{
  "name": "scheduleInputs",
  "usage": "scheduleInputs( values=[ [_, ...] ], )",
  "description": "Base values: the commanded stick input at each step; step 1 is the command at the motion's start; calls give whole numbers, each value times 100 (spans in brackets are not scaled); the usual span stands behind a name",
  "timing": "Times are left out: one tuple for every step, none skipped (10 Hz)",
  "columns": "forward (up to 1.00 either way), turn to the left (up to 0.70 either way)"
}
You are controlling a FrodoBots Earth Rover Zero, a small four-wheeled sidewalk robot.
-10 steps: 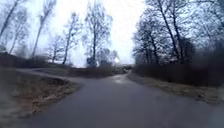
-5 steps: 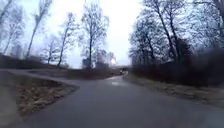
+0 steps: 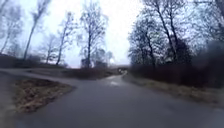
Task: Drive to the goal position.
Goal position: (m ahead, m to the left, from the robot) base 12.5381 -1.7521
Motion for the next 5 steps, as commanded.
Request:
scheduleInputs(
  values=[
    [70,0],
    [70,0],
    [70,0],
    [70,0],
    [70,0]
  ],
)
